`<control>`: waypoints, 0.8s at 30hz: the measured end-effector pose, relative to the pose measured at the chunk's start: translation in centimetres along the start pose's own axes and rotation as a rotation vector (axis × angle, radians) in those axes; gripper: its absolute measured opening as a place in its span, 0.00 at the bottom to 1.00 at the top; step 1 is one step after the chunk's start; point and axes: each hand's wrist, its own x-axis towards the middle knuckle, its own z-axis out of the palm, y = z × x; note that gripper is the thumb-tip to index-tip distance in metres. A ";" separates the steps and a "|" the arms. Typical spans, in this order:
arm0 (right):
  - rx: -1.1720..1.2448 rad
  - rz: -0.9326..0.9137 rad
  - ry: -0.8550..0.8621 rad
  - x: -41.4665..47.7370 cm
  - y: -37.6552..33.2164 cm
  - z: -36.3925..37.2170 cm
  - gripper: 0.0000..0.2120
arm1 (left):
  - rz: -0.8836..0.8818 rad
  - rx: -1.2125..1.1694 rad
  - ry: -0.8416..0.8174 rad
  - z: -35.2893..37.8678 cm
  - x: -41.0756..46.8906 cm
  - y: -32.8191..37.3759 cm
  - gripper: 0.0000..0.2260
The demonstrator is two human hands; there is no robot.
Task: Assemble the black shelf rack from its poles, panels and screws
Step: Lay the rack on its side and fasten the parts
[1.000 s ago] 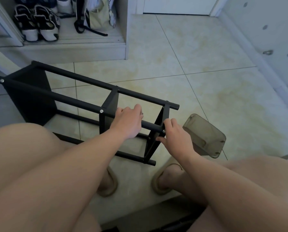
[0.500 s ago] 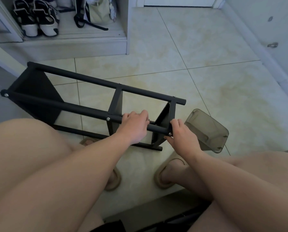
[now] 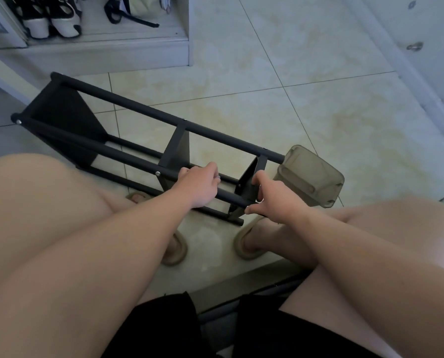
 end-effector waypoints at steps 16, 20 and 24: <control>-0.440 -0.018 -0.024 2.3 1.6 -0.4 0.72 | -0.235 -0.532 -0.122 -2.7 4.2 2.1 0.06; -0.498 -0.058 -0.020 2.5 2.2 -0.4 0.71 | -0.143 -0.449 -0.270 -2.9 6.5 2.7 0.06; -0.528 -0.078 -0.039 2.9 2.7 -0.6 0.69 | -0.095 -0.436 -0.458 -3.3 8.7 4.0 0.02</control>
